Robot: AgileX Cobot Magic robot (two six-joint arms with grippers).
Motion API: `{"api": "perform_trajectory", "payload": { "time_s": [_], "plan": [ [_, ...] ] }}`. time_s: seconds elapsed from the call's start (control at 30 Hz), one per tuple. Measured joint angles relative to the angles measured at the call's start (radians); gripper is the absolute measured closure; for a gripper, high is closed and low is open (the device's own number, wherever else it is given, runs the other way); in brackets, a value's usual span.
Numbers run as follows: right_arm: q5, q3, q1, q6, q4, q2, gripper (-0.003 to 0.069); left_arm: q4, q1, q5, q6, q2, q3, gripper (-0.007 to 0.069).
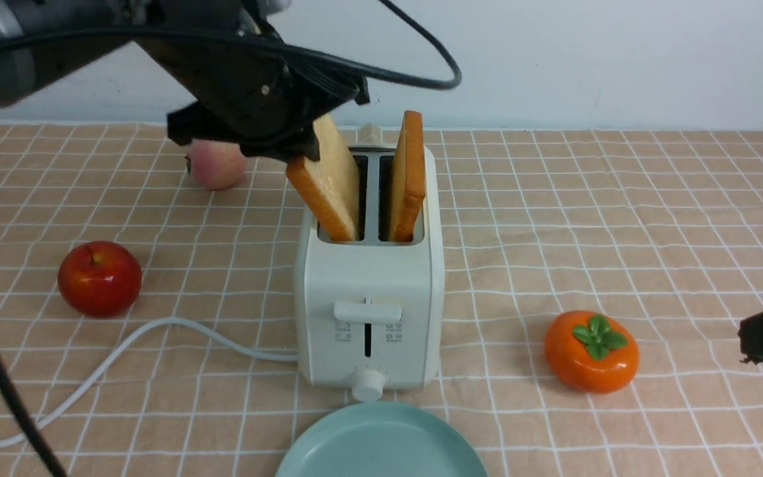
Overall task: Take toasted bread from bread machine on light coffee tablecloth place on plate.
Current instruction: 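Reach for a toast slice standing in the toaster with the left gripper, then place the slice of bread on the plate with the left gripper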
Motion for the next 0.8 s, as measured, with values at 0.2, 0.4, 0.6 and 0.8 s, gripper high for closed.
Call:
{"api": "perform_trajectory", "payload": {
  "time_s": [0.2,0.4,0.6,0.8],
  "plan": [
    [0.0,0.0,0.0,0.0,0.003,0.0,0.0623,0.028,0.0,0.055,0.018,-0.299,-0.003,0.0575],
    [0.0,0.0,0.0,0.0,0.006,0.0,0.0617,-0.044,0.0,0.185,0.021,-0.49,0.118,0.0575],
    [0.0,0.0,0.0,-0.011,0.009,0.0,0.061,-0.236,0.0,0.088,0.068,-0.631,0.601,0.0575],
    [-0.002,0.0,0.0,-0.015,0.009,0.0,0.0603,-0.642,0.0,-0.147,0.387,-0.584,0.962,0.0575]
  ]
}}
